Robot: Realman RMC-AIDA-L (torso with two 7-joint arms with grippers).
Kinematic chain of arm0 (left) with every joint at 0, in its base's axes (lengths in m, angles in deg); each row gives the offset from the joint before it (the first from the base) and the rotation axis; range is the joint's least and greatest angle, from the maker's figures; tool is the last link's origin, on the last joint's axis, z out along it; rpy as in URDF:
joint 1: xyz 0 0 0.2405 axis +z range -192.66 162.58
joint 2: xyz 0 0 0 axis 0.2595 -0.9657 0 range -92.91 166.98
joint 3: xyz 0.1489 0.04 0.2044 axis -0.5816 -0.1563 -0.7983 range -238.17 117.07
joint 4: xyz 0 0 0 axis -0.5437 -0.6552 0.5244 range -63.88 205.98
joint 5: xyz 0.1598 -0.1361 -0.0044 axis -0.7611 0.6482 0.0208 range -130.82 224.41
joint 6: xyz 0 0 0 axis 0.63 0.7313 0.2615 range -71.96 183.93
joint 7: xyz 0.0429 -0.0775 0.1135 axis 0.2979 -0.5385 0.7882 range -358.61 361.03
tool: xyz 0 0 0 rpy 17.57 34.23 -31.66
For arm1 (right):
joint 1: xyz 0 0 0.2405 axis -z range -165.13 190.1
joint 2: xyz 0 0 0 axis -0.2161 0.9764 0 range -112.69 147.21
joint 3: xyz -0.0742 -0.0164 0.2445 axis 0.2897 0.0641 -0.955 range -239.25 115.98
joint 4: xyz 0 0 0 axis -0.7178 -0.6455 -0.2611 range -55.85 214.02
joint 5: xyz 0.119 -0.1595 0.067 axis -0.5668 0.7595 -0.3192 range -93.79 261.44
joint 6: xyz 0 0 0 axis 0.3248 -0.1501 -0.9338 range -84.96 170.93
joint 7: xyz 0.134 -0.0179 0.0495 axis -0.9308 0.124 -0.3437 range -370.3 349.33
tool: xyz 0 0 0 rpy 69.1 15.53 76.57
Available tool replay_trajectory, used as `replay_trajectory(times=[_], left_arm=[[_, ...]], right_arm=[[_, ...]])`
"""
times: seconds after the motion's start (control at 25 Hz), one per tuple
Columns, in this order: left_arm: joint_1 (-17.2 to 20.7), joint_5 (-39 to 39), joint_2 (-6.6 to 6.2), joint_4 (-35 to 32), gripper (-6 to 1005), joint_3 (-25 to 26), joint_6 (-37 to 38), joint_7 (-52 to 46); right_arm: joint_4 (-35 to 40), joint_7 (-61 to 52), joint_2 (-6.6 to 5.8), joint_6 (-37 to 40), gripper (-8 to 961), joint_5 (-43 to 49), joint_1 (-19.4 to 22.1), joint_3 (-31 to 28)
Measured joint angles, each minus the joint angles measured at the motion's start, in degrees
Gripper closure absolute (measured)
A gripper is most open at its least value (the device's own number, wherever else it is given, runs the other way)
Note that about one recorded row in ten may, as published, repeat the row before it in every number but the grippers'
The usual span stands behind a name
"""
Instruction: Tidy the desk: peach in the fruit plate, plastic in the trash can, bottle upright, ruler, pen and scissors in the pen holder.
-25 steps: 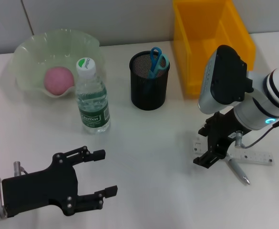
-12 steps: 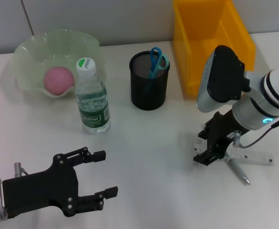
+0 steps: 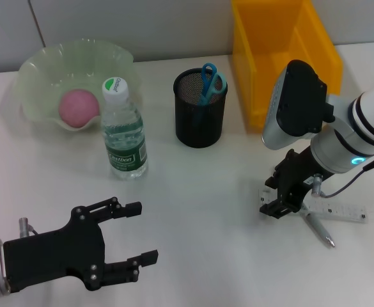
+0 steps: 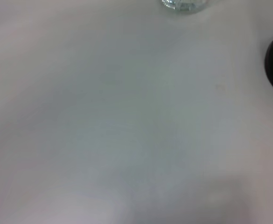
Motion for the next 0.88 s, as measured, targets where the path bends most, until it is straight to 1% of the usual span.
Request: replay_trajectory(times=[0.08,0.32,0.56,0.72,0.88], left_arm=[[0.0,0.0,0.00,0.0,201,0.0,0.0,0.0],[0.0,0.0,0.00,0.0,201,0.0,0.0,0.0],[0.0,0.0,0.00,-0.1,202,0.0,0.2,-0.2],[0.0,0.0,-0.07,-0.3,202,0.0,0.3,-0.5],[0.0,0.0,-0.08,-0.5,202,0.0,0.4,-0.6]], right_arm=[[-0.2,0.0,0.00,0.3,364,0.0,-0.2,0.0],[-0.8,0.0,-0.08,0.4,510,0.0,-0.5,-0.2],[-0.1,-0.2,-0.09,0.5,577,0.0,-0.5,-0.5],[3.4,-1.5,-0.09,1.5,577,0.0,-0.1,-0.7],[11.4,-5.0,-0.12,3.9,577,0.0,0.6,-2.8]])
